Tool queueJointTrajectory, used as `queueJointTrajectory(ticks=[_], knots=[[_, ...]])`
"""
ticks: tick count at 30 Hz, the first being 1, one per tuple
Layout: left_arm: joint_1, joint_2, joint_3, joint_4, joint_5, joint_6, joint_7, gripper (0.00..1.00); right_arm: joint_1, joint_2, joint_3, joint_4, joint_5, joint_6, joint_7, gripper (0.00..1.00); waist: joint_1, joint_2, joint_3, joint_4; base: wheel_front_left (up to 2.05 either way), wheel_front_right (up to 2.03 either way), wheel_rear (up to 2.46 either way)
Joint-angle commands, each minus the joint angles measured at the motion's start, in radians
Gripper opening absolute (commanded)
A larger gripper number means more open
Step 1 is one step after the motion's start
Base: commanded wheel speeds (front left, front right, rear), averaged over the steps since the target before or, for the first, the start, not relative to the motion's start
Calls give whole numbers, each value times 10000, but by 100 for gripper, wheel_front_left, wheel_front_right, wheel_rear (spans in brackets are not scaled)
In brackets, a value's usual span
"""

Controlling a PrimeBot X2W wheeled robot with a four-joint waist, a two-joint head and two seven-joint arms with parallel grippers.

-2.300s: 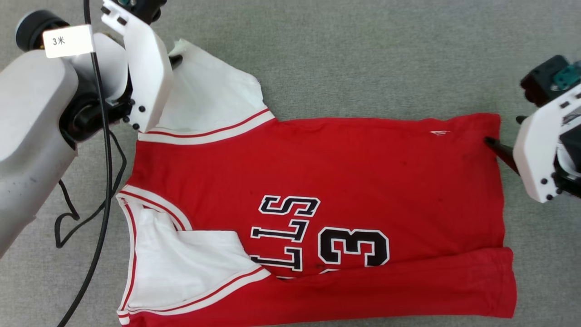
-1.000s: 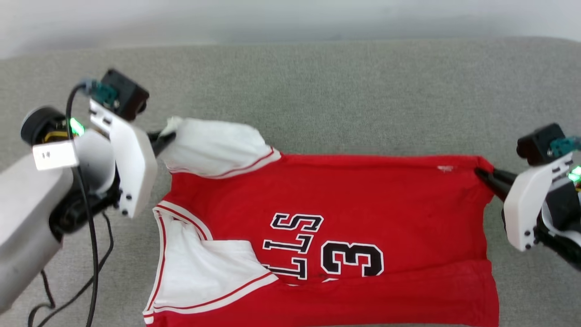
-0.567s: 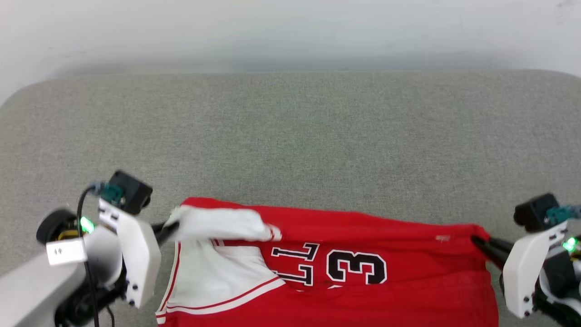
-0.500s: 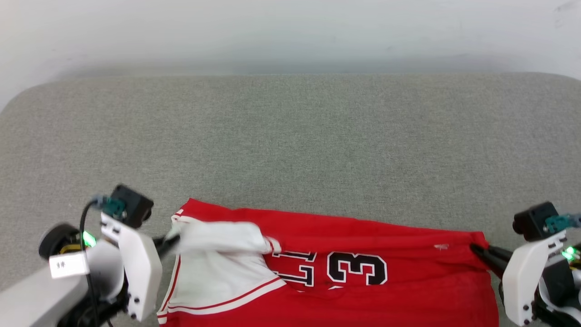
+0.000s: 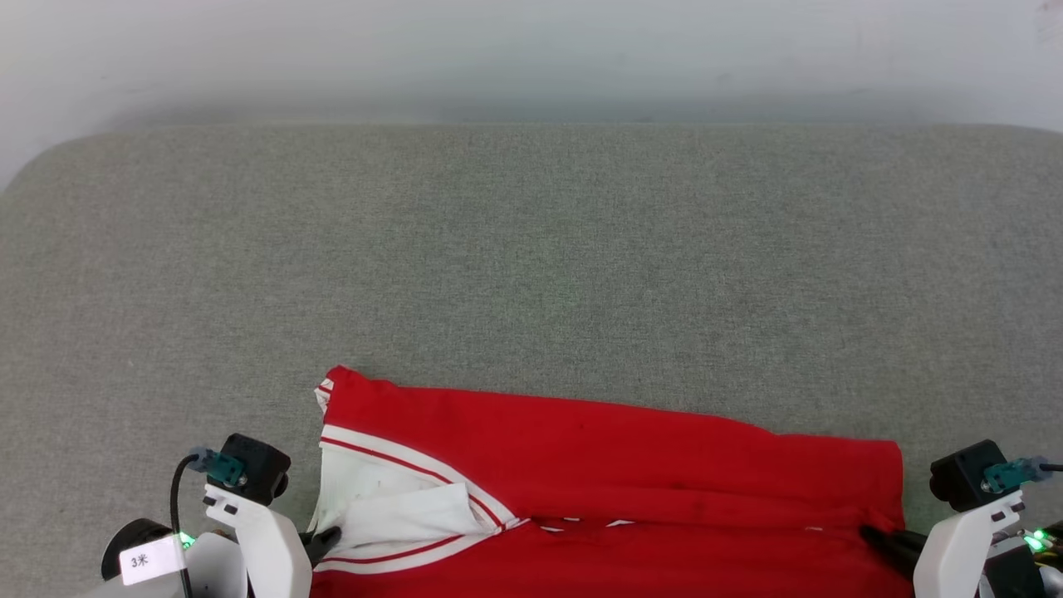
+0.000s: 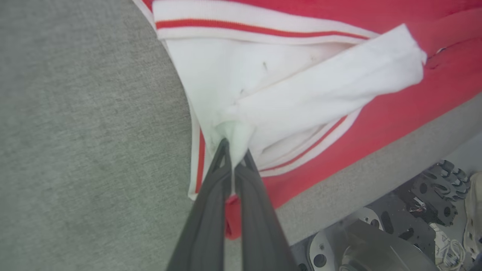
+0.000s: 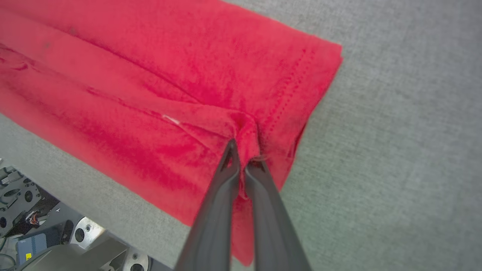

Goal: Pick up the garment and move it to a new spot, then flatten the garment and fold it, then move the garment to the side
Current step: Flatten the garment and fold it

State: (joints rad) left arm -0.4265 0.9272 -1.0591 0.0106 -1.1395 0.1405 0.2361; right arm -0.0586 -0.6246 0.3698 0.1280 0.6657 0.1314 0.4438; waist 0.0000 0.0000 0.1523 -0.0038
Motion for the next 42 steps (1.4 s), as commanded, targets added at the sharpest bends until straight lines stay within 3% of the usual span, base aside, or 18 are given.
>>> queueJointTrajectory(ticks=[1, 7, 8, 9, 10, 11, 18, 25, 30, 37, 42], knots=[[165, -135, -8, 187, -85, -58, -85, 0, 126, 112, -16, 101, -73, -16, 64, 0, 0, 0, 85, -7, 0, 0, 0], [313, -573, -30, 936, -259, -262, -292, 0, 89, 366, 158, 498, -119, -16, -25, 0, 0, 0, 170, -19, 0, 0, 0], [316, -628, 12, 1047, -239, -229, -402, 0, 81, 446, 110, 517, -30, -16, -71, 39, 0, 0, 141, -18, 0, 0, 0], [323, -670, 68, 1100, -246, -187, -520, 38, 76, 469, 63, 488, -37, -16, -148, 100, 0, 0, 89, -11, 0, 0, 0], [348, -684, 128, 1132, -276, -159, -641, 92, 68, 456, 3, 427, -100, -14, -238, 100, 0, 0, 36, -11, 0, 0, 0], [368, -675, 189, 1129, -281, -117, -782, 100, 82, 441, -43, 335, -136, -14, -324, 100, 0, 0, -33, -7, 0, 0, 0], [626, -290, 585, 480, 75, 516, -1896, 100, 352, 408, -834, -761, -304, -14, -670, 100, 0, 0, -487, 45, 0, 0, 0], [939, -90, 1263, -211, 581, 1796, -3563, 100, 402, 422, -2063, -1805, -655, -14, -199, 100, 0, 0, -682, 129, 0, 0, 0], [1179, -249, 1759, -458, 877, 2661, -4565, 100, 538, 87, -2523, -1977, -794, -14, 566, 100, 0, 0, -672, 285, 0, 0, 0], [1541, -642, 2650, -593, 1876, 3564, -5008, 100, 909, -362, -2727, -1641, -494, -14, 1734, 100, 0, 0, -529, 589, 0, 0, 0], [2176, -1503, 4018, -859, 3275, 4008, -5026, 100, 1034, -145, -2587, -1440, -353, -13, 2111, 100, 0, 0, -373, 781, 0, 0, 0]])
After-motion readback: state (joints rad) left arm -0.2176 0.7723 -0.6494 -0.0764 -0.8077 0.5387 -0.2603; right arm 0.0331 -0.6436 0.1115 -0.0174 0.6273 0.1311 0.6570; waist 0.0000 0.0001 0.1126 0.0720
